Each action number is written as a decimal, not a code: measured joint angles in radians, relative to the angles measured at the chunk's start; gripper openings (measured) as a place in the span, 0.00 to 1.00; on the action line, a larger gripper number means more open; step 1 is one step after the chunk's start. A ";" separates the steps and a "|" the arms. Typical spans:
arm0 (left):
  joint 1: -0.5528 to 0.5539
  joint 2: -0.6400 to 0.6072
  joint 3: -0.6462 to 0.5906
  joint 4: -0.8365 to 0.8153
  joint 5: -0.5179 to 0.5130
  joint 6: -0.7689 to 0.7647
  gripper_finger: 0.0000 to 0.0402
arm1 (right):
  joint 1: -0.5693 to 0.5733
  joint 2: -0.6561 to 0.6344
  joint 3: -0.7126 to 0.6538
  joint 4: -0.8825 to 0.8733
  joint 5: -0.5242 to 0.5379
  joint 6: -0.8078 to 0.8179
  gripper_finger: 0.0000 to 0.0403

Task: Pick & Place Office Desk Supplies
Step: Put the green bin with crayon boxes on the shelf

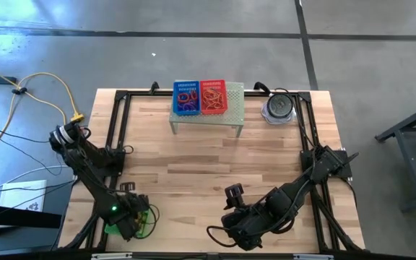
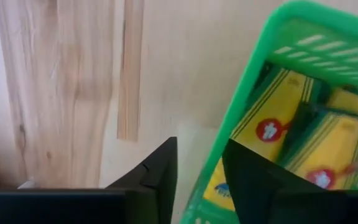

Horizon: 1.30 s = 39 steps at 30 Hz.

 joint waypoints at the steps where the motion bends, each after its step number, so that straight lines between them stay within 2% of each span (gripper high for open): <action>1: 0.013 0.000 -0.009 0.014 0.001 0.010 0.28 | 0.000 0.000 0.000 0.000 0.000 0.000 0.57; 7: 0.123 0.000 -0.020 0.072 0.003 0.107 0.13 | 0.000 0.000 0.000 -0.002 -0.004 0.000 0.57; 11: 0.217 -0.001 -0.020 0.103 0.022 0.144 0.02 | 0.000 0.000 0.000 -0.017 -0.043 0.025 0.57; 15: 0.330 -0.002 -0.020 0.109 0.070 0.037 0.01 | 0.000 0.000 0.000 -0.020 -0.043 0.126 0.57; 19: 0.436 -0.002 -0.020 0.129 0.063 -0.129 0.00 | -0.005 0.000 0.000 -0.037 0.071 0.246 0.57; 23: 0.483 -0.001 -0.020 0.226 0.048 -0.099 0.00 | -0.006 0.000 -0.002 -0.109 0.216 0.279 0.57; 28: 0.542 -0.001 -0.019 0.310 0.081 0.000 0.00 | -0.013 0.002 -0.101 -0.087 0.223 0.123 0.57; 33: 0.596 0.000 0.008 0.330 0.084 0.083 0.00 | -0.049 0.002 -0.239 0.105 0.107 -0.081 0.57; 36: 0.616 0.000 0.035 0.329 0.099 0.128 0.00 | -0.068 0.003 -0.281 0.194 0.110 -0.175 0.57; 39: 0.643 0.000 0.066 0.330 0.166 0.172 0.00 | -0.092 0.001 -0.306 0.230 0.109 -0.266 0.57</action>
